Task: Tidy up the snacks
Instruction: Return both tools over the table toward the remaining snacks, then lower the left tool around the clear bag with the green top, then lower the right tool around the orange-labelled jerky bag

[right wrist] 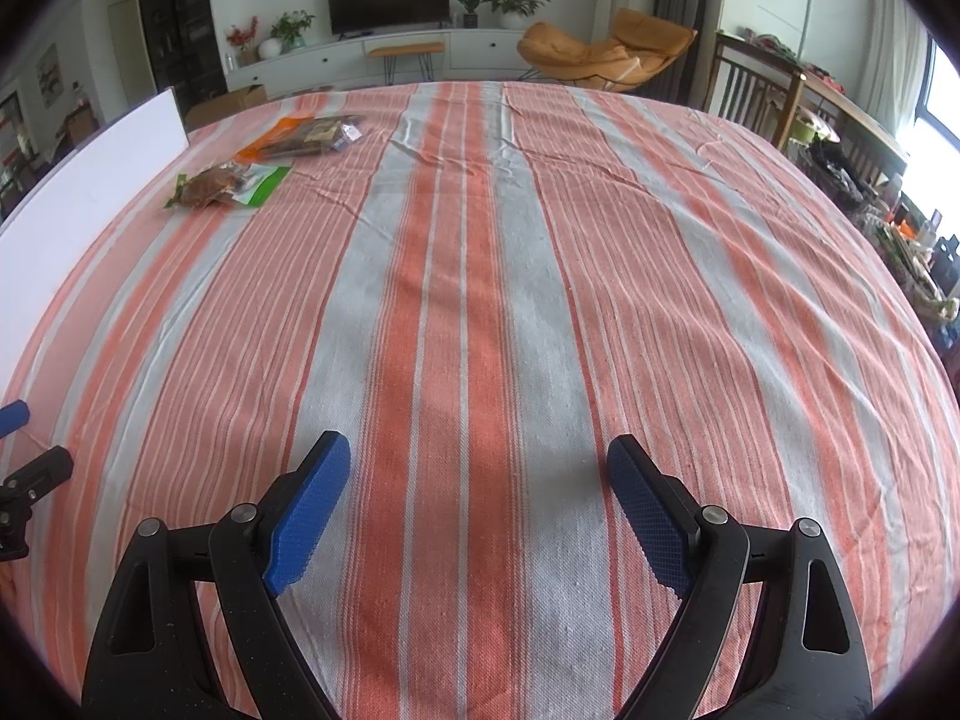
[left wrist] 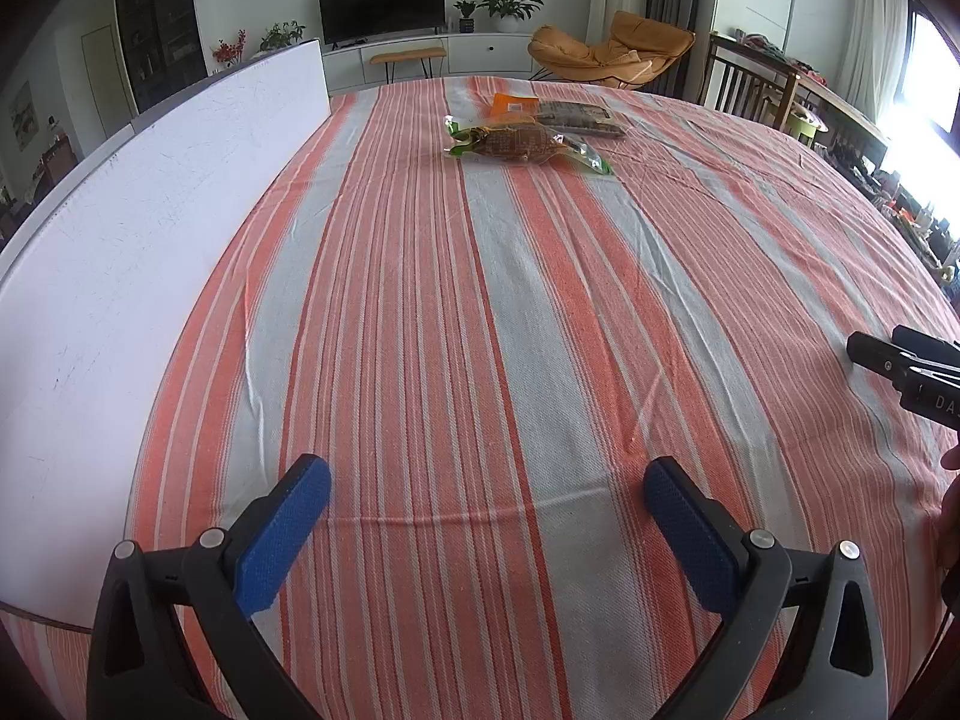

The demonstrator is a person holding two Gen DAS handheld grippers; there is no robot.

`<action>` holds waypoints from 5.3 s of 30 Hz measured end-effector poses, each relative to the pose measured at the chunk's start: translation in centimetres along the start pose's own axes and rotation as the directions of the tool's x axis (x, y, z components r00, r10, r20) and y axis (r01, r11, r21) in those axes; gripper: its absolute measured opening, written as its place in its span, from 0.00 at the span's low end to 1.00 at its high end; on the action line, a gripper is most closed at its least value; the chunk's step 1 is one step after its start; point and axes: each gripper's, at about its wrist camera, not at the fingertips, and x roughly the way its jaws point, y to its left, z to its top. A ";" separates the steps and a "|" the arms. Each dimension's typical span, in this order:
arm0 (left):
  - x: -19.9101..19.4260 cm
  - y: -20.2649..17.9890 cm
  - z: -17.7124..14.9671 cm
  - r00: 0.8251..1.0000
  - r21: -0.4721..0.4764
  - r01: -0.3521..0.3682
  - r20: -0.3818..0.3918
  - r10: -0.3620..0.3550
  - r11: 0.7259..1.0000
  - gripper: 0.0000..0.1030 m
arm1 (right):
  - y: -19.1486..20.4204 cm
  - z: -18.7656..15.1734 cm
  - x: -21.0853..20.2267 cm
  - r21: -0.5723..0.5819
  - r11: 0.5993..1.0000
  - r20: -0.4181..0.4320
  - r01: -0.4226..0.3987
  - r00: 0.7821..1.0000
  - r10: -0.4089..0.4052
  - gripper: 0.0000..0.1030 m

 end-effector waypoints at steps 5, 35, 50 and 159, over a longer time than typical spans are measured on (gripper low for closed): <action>0.0 0.0 0.0 1.000 0.000 0.000 0.000 0.000 1.000 1.00 | -0.1 0.0 0.0 0.000 1.000 0.000 0.000 1.000 0.000 0.87; 6.4 -2.3 17.3 0.986 0.456 0.082 -0.168 -0.005 0.886 1.00 | -0.2 -0.1 -0.3 0.022 0.999 0.004 -0.038 0.999 0.038 0.89; 11.6 -3.4 20.9 0.964 0.416 0.233 -0.220 -0.152 0.879 0.63 | -0.1 -0.2 -0.4 0.028 0.999 0.006 -0.046 0.999 0.046 0.90; 3.1 3.0 4.9 0.997 0.098 0.072 -0.012 -0.071 0.993 1.00 | 1.1 0.6 -0.4 0.026 1.000 -0.018 -0.003 1.000 0.003 0.95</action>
